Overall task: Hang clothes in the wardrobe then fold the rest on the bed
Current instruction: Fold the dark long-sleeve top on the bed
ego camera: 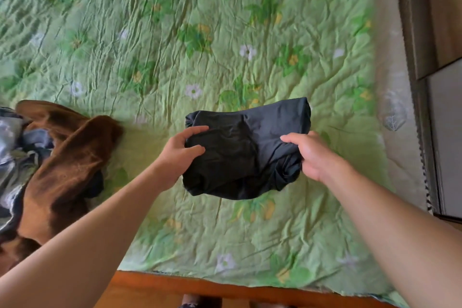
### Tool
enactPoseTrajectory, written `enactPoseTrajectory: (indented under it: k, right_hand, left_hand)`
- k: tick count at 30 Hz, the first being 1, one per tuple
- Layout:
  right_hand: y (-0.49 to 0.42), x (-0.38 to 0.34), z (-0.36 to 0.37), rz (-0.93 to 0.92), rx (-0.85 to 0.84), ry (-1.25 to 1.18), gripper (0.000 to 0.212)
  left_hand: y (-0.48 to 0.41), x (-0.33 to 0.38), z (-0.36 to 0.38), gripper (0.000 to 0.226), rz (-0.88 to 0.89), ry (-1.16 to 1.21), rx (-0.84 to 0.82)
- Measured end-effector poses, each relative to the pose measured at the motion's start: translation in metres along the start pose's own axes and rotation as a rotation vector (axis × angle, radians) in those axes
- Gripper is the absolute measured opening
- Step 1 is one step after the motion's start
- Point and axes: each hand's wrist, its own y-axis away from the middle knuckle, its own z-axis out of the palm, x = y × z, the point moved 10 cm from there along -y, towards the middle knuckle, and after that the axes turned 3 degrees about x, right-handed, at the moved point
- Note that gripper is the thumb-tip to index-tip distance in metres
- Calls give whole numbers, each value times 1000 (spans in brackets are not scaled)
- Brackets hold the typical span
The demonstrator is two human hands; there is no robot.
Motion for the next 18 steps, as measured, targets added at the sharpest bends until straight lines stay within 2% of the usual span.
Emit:
enactPoseTrajectory:
  k: [3,11,18]
  right_hand:
    - [43,-36,-14,-76,-48,-3,30]
    - [185,-111,-78,-184,-64,-54,22]
    - [323,-134,-140,-284,-21,-142,29]
  left_hand:
    - [37,44,2,51,69,-42,-4]
    - [161,167,19,50,204,-97,-11]
    - [279,241,39,47,298,-71,-79]
